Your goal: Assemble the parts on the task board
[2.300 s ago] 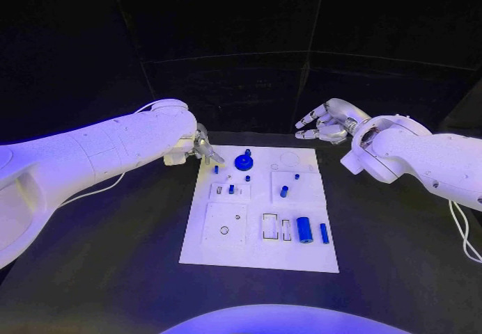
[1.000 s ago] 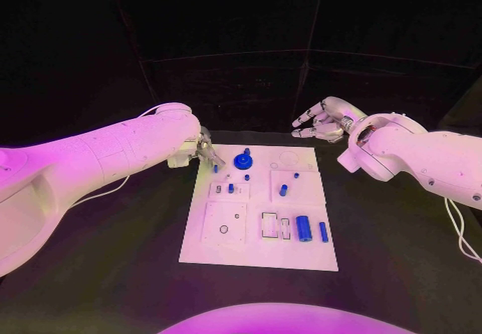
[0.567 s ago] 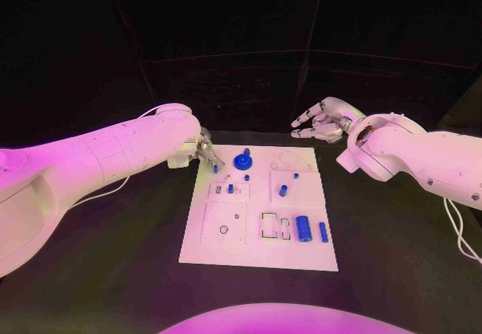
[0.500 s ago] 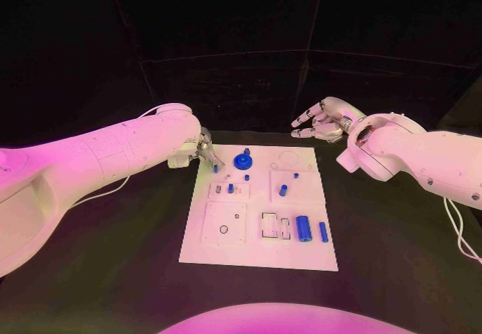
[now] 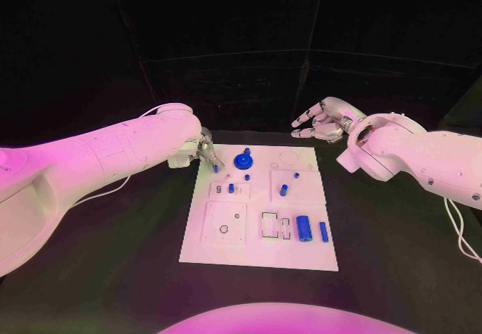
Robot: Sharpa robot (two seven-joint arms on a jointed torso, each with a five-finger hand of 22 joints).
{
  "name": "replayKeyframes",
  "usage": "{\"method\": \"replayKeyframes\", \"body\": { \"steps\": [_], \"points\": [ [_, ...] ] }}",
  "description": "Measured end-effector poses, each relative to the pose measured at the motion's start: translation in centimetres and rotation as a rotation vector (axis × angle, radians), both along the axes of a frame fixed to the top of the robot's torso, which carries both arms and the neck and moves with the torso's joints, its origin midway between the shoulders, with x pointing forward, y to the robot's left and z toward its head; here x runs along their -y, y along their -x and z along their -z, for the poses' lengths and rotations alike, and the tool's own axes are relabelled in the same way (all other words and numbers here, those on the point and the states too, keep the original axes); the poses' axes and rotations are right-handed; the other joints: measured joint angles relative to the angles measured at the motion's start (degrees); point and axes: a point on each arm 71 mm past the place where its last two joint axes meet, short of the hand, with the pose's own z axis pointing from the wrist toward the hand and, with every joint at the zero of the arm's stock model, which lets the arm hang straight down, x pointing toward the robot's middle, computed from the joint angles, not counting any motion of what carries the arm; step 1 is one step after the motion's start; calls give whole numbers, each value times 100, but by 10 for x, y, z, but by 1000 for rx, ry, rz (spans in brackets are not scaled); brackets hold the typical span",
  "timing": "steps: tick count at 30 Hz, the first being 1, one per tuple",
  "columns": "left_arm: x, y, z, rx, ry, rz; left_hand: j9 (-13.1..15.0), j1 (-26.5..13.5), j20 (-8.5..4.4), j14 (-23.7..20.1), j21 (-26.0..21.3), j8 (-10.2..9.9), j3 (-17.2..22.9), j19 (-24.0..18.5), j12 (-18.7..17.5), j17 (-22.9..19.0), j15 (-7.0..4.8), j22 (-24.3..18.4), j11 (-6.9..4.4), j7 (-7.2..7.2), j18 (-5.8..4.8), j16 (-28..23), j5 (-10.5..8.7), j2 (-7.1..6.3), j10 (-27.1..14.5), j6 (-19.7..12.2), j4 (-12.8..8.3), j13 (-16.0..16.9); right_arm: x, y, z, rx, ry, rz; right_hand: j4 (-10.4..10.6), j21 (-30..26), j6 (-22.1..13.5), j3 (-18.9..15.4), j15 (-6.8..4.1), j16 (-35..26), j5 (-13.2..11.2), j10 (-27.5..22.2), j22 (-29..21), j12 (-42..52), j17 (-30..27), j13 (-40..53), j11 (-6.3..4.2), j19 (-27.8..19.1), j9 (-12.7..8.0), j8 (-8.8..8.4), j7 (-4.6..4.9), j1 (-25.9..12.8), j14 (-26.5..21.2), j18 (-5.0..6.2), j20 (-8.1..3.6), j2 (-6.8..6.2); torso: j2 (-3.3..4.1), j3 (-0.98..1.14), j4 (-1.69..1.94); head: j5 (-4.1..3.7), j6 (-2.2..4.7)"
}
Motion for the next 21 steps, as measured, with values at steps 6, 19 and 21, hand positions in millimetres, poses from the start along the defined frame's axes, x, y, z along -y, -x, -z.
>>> {"method": "replayKeyframes", "body": {
  "steps": [6, 19, 21],
  "points": [
    [0, 0, 0, 1, 5, 2, -18, 427, -18, 0, 0, 22, 259, 18, 0, 0, 0, 25, -56, -21, 0, 0, 0, 282, 6, 21, -259, 0, 0, 0, 0, -1, 0, -1, 0, 0, 0, 0, 0, 0, 0, 0, 0, 0, 0, 0, 0, 0, 0, 0, 0, 0, 0, 0, 0, 0, 0, 0, -2, 8, 1],
    [1, 1, -1, 14, 77, -3, -84, 977, -39, 0, 22, 4, 1047, 39, -30, 0, -43, 62, -79, -10, 0, 0, 16, 405, -22, -97, -405, -59, 0, 0, 0, -1, 1, -1, 0, 0, 0, 0, 0, 0, 0, 0, 0, 0, 0, 0, 0, 0, 0, 0, 0, 0, 0, 0, 0, 0, 0, 0, -3, 14, -13],
    [-1, 2, -1, 17, 88, -6, -79, 896, -39, 0, 22, 76, 1132, 39, -40, 0, -43, 68, -79, -9, 0, 0, 16, 324, -22, -97, -327, -71, 0, 0, 0, -1, 1, -1, 0, 0, 0, 0, 0, 0, 0, 0, 0, 0, 0, 0, 0, 0, 0, 0, 0, 0, 0, 0, 0, 0, 0, 0, 1, 17, -13]
  ]
}}
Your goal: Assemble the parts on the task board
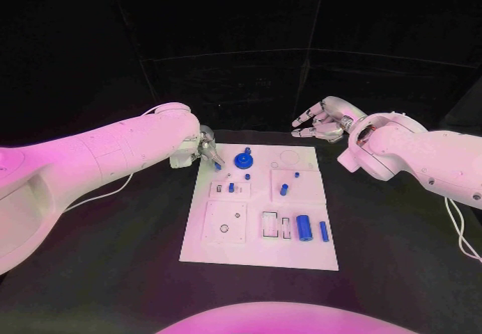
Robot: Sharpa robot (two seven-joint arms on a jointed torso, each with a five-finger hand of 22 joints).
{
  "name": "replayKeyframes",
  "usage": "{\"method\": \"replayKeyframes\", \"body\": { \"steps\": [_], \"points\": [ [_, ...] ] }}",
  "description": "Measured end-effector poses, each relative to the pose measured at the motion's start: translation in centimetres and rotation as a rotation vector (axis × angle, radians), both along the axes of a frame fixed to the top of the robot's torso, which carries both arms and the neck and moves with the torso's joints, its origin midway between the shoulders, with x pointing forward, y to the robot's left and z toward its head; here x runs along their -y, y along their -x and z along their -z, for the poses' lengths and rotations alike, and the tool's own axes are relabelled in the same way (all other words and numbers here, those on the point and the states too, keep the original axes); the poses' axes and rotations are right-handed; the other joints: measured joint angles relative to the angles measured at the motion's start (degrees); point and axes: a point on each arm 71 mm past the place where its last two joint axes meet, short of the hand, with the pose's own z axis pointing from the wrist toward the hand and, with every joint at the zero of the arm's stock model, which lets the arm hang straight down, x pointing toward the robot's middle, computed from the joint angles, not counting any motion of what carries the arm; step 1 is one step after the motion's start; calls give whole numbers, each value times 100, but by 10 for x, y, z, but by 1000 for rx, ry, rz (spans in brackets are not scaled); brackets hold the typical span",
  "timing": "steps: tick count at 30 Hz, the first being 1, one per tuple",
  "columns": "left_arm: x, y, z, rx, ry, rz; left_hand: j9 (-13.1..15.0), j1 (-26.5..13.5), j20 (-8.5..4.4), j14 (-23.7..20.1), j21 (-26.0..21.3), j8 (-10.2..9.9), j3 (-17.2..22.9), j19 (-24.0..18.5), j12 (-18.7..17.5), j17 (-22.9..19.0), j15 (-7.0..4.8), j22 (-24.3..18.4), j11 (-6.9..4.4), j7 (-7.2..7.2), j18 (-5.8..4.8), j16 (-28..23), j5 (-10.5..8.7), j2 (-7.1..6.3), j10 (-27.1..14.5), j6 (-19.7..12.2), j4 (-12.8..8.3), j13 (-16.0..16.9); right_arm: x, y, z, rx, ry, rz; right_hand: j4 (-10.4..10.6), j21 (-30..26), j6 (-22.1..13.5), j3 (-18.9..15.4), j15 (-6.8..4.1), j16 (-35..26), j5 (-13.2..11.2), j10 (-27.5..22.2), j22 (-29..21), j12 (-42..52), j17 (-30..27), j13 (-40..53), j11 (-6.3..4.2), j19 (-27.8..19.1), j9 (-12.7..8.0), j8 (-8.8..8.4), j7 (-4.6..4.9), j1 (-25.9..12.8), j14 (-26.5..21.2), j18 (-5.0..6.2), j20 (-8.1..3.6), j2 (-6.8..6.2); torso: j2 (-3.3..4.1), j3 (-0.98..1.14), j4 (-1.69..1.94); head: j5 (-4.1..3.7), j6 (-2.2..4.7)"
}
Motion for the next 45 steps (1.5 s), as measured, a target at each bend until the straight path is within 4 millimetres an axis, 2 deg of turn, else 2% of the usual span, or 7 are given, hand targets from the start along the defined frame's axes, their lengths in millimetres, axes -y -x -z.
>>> {"method": "replayKeyframes", "body": {
  "steps": [2, 5, 8, 14, 25, 34, 45],
  "points": [
    [-2, 2, 0, 3, 9, -2, 36, -147, 0, 0, 0, 18, 303, 0, 0, 0, 0, 8, 0, 0, 1, 0, 0, -88, 0, 0, -129, -7, 0, 0, 0, 0, 0, 0, 0, 0, 0, 0, 0, 0, 0, 0, 0, 0, 0, 0, 0, 0, 0, 0, 0, 0, 0, 0, 0, 0, 0, 0, 1, 6, 0],
    [-6, 6, -1, 11, 27, -6, 122, -275, 0, 0, 0, 48, 514, 0, 0, 0, 0, 18, 0, 1, 0, 0, 0, -209, 0, 0, -156, -8, 1, 0, 0, 0, 0, 1, 0, 0, 0, 0, 0, 0, 0, 0, 0, 0, 0, 0, 0, 0, 0, 0, 0, 0, 0, 0, 0, 0, -2, 0, 6, 13, 4],
    [-8, 13, -3, 23, 46, -3, 152, -383, 0, 0, 0, 61, 782, 0, 0, 0, 1, 20, -4, 4, 0, 0, 0, -271, 5, -3, -299, -8, 1, 0, 0, 0, 1, 2, 0, 0, 0, 0, 0, 0, 0, 0, 0, 0, 0, 0, 0, 0, 0, 0, 0, 0, 0, 1, 0, 0, -7, 1, 14, 20, 17],
    [-11, 27, -7, 51, 83, 3, 197, -498, 0, 0, 0, 123, 1005, 0, 0, 0, 0, 32, -5, -2, 0, 0, 0, -386, 47, 5, -304, -12, 3, 0, 0, 0, 2, 5, 0, 0, 3, 0, 0, 0, 0, 0, 0, 0, 0, 0, 0, 0, 0, 0, -3, 0, 0, 0, 0, 0, -12, 1, 26, 40, 19],
    [-16, 55, -1, 79, 121, 12, 232, -588, 0, 0, 25, 156, 1199, 0, 0, 0, 1, 83, -33, -3, 0, 0, -12, -518, 75, 7, -388, -39, 6, 0, 0, -1, 3, 9, -16, 0, 20, 16, 0, 0, 0, 0, 0, 0, 4, 0, 0, 0, 0, 0, -21, 0, 0, 1, 0, 0, -23, 8, 59, 47, -1],
    [-10, 67, 7, 103, 105, 45, 232, -585, 0, 0, 25, 185, 1289, 0, -24, 0, 1, 91, -33, -19, 0, 0, -14, -657, 76, 30, -399, -68, 6, 0, 0, -2, 4, 9, -16, 0, 20, 16, 0, 0, 0, 0, 0, 0, 4, 0, 0, 0, 0, 0, -20, 0, 0, 0, 0, 0, -23, 10, 53, 73, 12],
    [-5, 72, 11, 118, 90, 69, 230, -617, 0, 0, 25, 185, 1332, 0, -23, 0, 1, 90, -32, -45, 0, 0, -18, -688, 75, 27, -411, -68, 6, 0, 0, -2, 4, 8, -16, 0, 20, 16, 0, 0, 0, 0, 0, 0, 3, 0, 0, 0, 0, 0, -20, 0, 0, 1, 0, 0, -15, 14, 50, 10, 12]
  ]
}}
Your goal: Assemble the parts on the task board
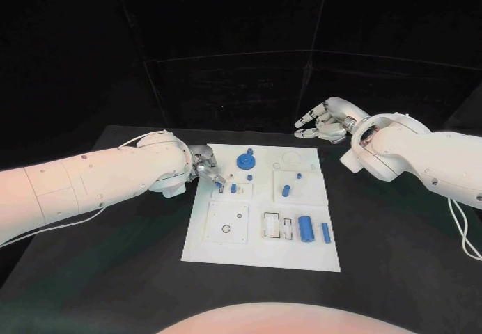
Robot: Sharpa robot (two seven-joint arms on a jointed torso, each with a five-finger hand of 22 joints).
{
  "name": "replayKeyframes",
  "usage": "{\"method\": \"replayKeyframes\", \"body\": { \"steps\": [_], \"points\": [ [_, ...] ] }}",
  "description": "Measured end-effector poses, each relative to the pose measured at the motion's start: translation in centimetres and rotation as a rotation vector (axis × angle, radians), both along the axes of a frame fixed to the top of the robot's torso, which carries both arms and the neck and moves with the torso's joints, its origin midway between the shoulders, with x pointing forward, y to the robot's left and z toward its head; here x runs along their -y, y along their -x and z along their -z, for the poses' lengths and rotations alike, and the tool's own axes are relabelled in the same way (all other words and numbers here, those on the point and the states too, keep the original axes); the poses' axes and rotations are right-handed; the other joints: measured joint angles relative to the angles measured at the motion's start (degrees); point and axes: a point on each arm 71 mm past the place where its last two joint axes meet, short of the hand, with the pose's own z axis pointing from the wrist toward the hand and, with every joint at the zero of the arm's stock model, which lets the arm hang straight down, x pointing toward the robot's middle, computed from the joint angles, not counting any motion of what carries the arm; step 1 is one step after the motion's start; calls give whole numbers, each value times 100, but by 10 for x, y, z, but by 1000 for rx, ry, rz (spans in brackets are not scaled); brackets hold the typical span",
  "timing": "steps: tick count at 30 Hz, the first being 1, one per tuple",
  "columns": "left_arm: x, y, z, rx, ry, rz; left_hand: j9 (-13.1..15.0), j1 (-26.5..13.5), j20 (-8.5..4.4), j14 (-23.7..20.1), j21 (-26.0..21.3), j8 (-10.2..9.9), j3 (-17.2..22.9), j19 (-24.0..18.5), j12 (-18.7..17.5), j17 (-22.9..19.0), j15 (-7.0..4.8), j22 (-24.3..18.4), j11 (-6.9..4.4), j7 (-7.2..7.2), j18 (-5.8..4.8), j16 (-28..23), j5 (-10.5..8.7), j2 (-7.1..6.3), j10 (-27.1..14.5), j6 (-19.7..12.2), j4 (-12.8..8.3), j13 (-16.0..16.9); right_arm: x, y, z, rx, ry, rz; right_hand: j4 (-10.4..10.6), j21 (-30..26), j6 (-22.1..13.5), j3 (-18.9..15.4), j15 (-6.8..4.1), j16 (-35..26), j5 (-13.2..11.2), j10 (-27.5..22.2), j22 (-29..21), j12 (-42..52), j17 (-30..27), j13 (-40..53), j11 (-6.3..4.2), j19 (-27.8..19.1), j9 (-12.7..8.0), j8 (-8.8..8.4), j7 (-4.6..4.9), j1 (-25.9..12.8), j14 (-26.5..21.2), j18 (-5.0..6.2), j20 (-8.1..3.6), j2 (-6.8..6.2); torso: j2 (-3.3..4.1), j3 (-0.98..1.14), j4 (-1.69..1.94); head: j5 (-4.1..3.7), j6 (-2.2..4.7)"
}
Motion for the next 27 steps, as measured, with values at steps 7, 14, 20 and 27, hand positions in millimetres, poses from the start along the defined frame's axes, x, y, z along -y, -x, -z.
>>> {"method": "replayKeyframes", "body": {
  "steps": [7, 14, 20, 27],
  "points": [
    [0, 1, 2, 0, -7, 4, -3, -36, 0, 0, 0, 0, 45, 0, 0, 0, 0, 6, 0, -10, 0, 0, -5, -36, 0, 10, -44, -8, 0, 0, 0, -1, 0, -1, 0, 0, 0, 0, 0, 0, 0, 0, 0, 0, 0, 0, 0, 0, 0, 0, 0, 0, 0, 0, 0, 0, 1, 0, -1, 5, -20],
    [3, 3, 4, -4, -10, 11, -7, -36, 0, 0, 0, -3, 96, 0, 0, 0, 0, 5, 1, -11, 0, 0, 12, -35, -1, 12, -49, -9, 0, 0, 0, -1, 1, -1, 0, 0, 0, 0, 0, 0, 0, 0, 0, 0, -1, 0, 0, 0, 0, 0, 0, 0, 0, 0, 0, 0, 1, -1, -4, -3, -27],
    [4, 3, 6, -7, -12, 13, -16, -36, 0, 0, 0, 15, 121, 0, 0, 0, 0, 5, 1, -18, 0, 0, 12, -34, -1, 18, -27, -16, -1, 0, 0, -2, 1, -3, 0, 0, 0, 0, 0, 0, 0, 0, 0, 0, -1, 0, 0, 0, 0, 0, 0, 0, 0, 0, 0, 0, 0, -1, -4, -24, -26],
    [4, 3, 6, -9, -15, 14, -14, -36, 0, 0, -1, 18, 127, 0, 0, 0, 0, 4, 1, -18, 0, 0, 11, -34, -2, 18, -33, -15, -1, 0, 0, -2, 1, -3, 0, 0, 0, 0, 0, 0, 0, 0, 0, 0, -1, 0, 0, 0, 0, 0, 0, 0, 0, 0, 0, 0, -4, -1, -4, -26, -32]
  ]
}}
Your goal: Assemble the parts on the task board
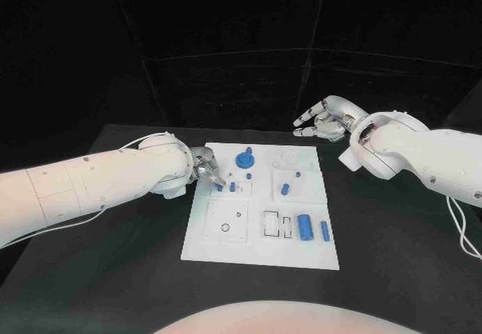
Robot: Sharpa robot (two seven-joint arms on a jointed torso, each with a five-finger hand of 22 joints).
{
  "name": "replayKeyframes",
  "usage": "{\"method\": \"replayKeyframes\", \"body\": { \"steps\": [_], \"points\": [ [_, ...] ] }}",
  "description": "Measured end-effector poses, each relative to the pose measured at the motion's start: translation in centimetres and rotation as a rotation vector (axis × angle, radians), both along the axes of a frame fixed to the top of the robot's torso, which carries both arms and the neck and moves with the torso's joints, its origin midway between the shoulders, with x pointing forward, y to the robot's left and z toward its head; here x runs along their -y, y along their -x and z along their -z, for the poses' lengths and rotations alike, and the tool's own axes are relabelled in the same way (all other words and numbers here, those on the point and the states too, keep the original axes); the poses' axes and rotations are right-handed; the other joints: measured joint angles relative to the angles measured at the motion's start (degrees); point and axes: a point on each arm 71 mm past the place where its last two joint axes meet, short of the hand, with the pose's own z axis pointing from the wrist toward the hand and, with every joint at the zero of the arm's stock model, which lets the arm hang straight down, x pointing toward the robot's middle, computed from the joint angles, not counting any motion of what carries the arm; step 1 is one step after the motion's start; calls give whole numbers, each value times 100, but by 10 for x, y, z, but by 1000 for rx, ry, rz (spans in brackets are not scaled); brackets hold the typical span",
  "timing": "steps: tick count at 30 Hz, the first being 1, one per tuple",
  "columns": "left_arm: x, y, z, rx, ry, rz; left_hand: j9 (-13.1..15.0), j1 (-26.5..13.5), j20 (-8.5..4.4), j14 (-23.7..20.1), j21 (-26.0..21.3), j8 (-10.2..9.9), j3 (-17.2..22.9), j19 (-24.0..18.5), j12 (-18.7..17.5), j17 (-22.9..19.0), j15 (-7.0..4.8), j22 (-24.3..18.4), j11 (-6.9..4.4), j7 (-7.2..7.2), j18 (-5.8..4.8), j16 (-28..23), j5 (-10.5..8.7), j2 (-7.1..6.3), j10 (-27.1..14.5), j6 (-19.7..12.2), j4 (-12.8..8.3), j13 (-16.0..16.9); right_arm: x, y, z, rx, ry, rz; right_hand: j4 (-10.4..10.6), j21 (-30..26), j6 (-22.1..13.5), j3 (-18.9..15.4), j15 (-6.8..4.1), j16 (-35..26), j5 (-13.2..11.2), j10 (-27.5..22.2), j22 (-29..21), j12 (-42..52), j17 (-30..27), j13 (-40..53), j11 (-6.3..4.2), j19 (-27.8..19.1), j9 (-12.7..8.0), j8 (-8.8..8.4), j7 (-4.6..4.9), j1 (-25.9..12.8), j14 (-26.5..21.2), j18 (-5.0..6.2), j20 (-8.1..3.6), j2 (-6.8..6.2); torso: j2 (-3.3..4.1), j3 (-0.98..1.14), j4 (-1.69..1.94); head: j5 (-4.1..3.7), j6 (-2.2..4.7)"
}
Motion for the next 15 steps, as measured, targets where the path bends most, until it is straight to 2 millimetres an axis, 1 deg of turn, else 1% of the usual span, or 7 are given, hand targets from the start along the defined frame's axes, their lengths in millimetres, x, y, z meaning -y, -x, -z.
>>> {"method": "replayKeyframes", "body": {
  "steps": [15],
  "points": [
    [0, 1, 1, -23, -18, 7, 6, -17, 0, 0, -1, -9, 25, 0, 0, 0, 0, -1, 1, 1, 0, 0, -5, -15, -1, 1, 23, -7, 0, 0, 0, -1, 1, -1, 0, 0, 0, 0, 0, 0, 0, 0, 0, 0, -1, 0, 0, 0, 0, 0, 0, 0, 0, 0, 0, 0, -1, 1, 4, 29, -12]
  ]
}}
